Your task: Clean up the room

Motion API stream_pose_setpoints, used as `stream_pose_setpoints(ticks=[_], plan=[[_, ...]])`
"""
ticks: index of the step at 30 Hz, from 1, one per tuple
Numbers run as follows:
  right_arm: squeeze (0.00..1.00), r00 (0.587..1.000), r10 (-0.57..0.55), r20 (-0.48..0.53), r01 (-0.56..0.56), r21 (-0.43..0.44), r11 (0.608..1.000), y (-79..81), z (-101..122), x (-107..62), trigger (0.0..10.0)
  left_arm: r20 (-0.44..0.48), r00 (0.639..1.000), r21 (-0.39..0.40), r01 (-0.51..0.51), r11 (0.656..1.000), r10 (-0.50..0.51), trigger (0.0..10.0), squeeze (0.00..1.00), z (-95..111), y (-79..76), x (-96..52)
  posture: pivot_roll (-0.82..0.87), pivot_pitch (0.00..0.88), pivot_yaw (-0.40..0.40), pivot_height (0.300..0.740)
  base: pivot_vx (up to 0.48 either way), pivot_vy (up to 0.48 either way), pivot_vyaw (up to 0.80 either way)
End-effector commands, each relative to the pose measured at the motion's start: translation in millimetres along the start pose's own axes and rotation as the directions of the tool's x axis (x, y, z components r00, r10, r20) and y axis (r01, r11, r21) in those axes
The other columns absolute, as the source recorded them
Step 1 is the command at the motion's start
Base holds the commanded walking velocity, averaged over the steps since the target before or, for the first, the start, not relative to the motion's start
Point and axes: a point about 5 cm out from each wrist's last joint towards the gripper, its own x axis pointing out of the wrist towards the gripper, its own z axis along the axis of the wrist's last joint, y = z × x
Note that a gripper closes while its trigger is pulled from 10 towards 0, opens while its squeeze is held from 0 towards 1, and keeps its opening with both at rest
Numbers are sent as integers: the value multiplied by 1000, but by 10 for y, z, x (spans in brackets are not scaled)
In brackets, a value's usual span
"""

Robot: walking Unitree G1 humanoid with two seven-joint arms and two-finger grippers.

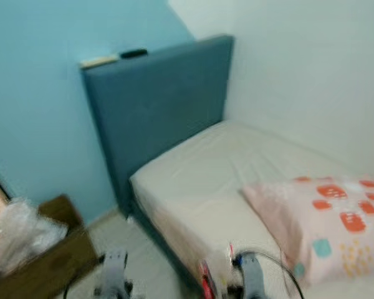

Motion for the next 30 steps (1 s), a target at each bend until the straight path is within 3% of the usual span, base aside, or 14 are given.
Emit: stream_pose_setpoints(ticks=[1,8,13,24,30], plan=[[0,1000,-3,-13,3,-9,1000,-14,-33,-10,10000,-15,1000,15,-5,1000,5,10000,0,-42,11,-6,44,0,-51,731,0,0,756],[0,1000,-7,-20,7,-5,1000,-23,-45,-14,10000,-24,1000,22,-5,1000,5,10000,0,-66,-2,-6,41,0,-53,731,0,0,760],[0,1000,-6,-20,6,3,1000,-22,-48,-14,10000,-31,1000,33,-1,999,2,10000,0,-79,-2,-8,40,0,-50,731,0,0,0],[0,1000,4,-21,-3,20,1000,15,-52,-2,10000,-21,1000,30,-18,999,18,10000,0,-45,55,-15,44,0,-36,731,455,0,0],[0,1000,11,-15,-10,27,1000,30,-38,5,10000,-10,1000,8,-13,1000,13,10000,0,-29,45,-12,50,0,-34,731,0,0,781]])
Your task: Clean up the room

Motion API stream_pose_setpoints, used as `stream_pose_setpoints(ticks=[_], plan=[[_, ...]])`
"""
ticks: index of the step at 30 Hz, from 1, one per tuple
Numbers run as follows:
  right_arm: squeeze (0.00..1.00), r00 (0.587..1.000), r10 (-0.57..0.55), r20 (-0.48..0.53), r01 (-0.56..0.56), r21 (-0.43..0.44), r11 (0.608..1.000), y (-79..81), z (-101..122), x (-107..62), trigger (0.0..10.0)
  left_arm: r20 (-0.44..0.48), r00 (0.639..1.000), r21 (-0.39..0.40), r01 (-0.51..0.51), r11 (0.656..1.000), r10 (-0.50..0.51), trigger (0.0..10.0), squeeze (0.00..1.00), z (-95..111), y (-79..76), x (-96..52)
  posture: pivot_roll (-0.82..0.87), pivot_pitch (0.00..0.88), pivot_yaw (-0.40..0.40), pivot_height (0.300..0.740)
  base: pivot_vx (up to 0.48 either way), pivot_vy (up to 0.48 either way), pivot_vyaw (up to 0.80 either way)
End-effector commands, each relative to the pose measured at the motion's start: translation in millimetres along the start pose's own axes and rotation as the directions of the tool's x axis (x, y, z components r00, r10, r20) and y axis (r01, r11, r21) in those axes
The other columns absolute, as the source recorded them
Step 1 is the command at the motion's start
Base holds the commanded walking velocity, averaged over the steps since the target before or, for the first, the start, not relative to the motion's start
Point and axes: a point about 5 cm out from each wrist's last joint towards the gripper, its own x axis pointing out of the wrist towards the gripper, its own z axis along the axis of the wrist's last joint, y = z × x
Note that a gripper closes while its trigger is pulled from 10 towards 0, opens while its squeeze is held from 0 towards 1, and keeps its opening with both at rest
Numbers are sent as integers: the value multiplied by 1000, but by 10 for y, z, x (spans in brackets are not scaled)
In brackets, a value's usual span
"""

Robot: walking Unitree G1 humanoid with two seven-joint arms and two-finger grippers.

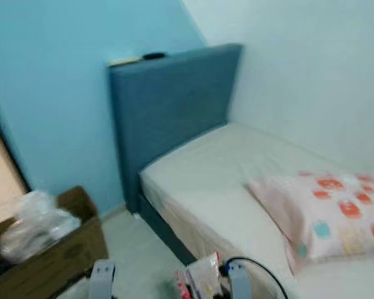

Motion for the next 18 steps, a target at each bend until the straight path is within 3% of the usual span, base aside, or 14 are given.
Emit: stream_pose_setpoints(ticks=[1,18], plan=[[0,998,36,57,-35,-24,999,113,198,58,10000,-30,999,-4,-29,1000,28,10000,0,-115,109,-38,48,0,-31,731,0,0,781],[0,997,36,61,-35,-19,999,106,207,56,10000,-27,999,13,-20,1000,20,10000,0,-89,90,-30,38,0,-20,731,0,0,781]])
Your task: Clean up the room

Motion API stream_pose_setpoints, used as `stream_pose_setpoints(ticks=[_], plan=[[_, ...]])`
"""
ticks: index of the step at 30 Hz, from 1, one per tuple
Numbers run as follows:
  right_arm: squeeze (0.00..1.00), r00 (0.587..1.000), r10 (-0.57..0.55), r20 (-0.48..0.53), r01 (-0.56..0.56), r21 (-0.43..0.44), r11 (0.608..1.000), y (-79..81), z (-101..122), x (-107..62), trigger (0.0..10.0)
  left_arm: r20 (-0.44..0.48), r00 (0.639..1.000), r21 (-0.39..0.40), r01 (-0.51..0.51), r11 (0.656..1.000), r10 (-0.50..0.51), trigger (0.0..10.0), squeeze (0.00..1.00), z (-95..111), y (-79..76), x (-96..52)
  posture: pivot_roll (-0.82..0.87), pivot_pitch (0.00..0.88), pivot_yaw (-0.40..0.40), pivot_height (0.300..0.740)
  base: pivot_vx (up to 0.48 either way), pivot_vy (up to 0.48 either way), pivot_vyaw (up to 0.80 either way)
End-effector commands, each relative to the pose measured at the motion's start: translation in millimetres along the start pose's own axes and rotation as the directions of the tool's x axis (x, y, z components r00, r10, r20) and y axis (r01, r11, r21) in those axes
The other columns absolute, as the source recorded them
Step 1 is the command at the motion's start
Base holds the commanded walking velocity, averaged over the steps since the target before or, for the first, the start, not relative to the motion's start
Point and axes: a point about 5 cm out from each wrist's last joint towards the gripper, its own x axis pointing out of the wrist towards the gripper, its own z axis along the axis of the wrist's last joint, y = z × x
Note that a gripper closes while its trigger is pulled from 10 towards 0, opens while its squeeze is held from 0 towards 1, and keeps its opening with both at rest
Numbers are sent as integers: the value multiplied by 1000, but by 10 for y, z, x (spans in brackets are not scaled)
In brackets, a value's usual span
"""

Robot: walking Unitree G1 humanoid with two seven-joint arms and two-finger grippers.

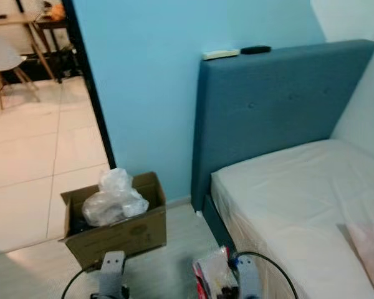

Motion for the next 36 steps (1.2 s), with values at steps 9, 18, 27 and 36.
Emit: stream_pose_setpoints(ticks=[9,18,27,36], plan=[[0,1000,-5,-17,5,-1,1000,-6,-42,-8,10000,-30,1000,4,-7,1000,7,10000,0,-88,23,-15,35,0,-24,731,0,0,781],[0,999,-47,-3,47,19,999,-59,-22,-18,10000,-19,1000,-3,4,1000,-4,10000,0,-86,8,-14,34,0,-31,731,53,0,260],[0,999,-36,14,36,5,999,-59,-5,-21,10000,22,999,-24,25,999,-24,10000,0,20,-36,6,34,0,-35,731,325,0,0],[0,1000,-23,13,24,-21,1000,-43,-14,-20,10000,60,997,-23,49,999,-47,10000,0,128,-88,24,32,0,-32,731,467,0,86]])
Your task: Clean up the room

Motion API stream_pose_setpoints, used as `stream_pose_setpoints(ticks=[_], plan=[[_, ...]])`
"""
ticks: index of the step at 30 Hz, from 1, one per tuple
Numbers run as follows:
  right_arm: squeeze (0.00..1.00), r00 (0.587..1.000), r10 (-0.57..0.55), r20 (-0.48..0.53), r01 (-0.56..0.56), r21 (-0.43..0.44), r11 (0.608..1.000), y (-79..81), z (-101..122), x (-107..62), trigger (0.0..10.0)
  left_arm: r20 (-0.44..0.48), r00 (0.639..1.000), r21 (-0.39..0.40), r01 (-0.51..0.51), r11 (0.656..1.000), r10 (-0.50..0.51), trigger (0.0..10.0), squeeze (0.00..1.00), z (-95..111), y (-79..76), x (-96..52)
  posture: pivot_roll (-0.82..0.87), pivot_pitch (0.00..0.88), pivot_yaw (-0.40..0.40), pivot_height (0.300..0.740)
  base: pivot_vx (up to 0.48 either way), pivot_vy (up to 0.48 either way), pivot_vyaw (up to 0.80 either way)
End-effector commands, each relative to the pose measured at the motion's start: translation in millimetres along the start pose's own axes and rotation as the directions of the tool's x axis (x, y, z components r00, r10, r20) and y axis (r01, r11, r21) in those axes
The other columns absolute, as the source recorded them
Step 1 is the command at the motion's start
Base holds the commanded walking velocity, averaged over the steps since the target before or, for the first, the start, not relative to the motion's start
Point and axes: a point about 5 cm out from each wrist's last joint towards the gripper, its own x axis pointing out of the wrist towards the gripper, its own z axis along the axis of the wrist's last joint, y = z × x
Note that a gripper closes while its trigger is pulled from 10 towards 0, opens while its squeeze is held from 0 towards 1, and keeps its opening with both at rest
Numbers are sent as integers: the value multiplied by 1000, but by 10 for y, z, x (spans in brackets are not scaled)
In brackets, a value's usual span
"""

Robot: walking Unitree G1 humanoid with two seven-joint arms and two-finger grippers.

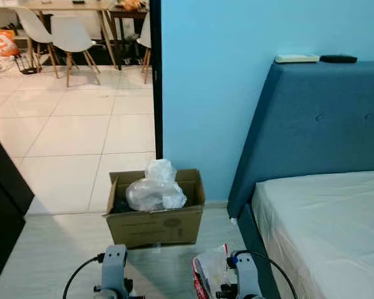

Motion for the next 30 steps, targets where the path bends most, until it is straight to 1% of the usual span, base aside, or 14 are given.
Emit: stream_pose_setpoints(ticks=[1,5,9,17,20,21,23,24,27,30], plan=[[0,1000,8,4,-8,-19,1000,18,1,3,10000,6,1000,-11,8,1000,-8,10000,0,-1,-23,4,32,0,-32,731,480,0,775],[0,1000,5,0,-5,-24,1000,25,-15,3,10000,10,1000,-4,16,1000,-16,10000,0,14,-30,7,30,0,-31,731,480,0,719],[0,1000,-1,4,1,-6,1000,12,-16,-1,10000,14,1000,-1,22,1000,-22,10000,0,30,-41,11,29,0,-33,731,480,0,0],[0,1000,-6,-10,6,-16,1000,4,-39,-6,10000,32,998,-12,48,999,-47,10000,0,74,-91,25,30,0,-37,731,480,0,0],[0,999,-36,-35,35,-19,999,-22,-68,-12,10000,54,992,-40,117,992,-114,10000,0,116,-194,42,34,0,-39,731,480,0,0],[0,999,-36,-35,35,-19,999,-22,-68,-12,10000,54,992,-40,117,992,-114,10000,0,116,-194,42,34,0,-39,731,480,0,0],[0,998,-50,-42,49,-16,999,-34,-74,-14,10000,59,986,-35,161,986,-159,10000,0,120,-258,47,33,0,-39,731,377,0,0],[0,997,-60,-54,58,-31,998,-42,-78,-15,10000,57,983,-31,175,984,-173,10000,0,118,-284,50,32,0,-38,731,281,0,0],[0,995,-80,-64,78,-30,996,-58,-85,-17,10000,53,981,-27,186,982,-184,10000,0,113,-307,52,31,0,-38,731,0,0,-648],[0,993,-96,-74,95,-15,995,-68,-102,-21,10000,37,980,-2,194,981,-193,10000,0,84,-312,48,29,0,-34,731,0,0,-758]])
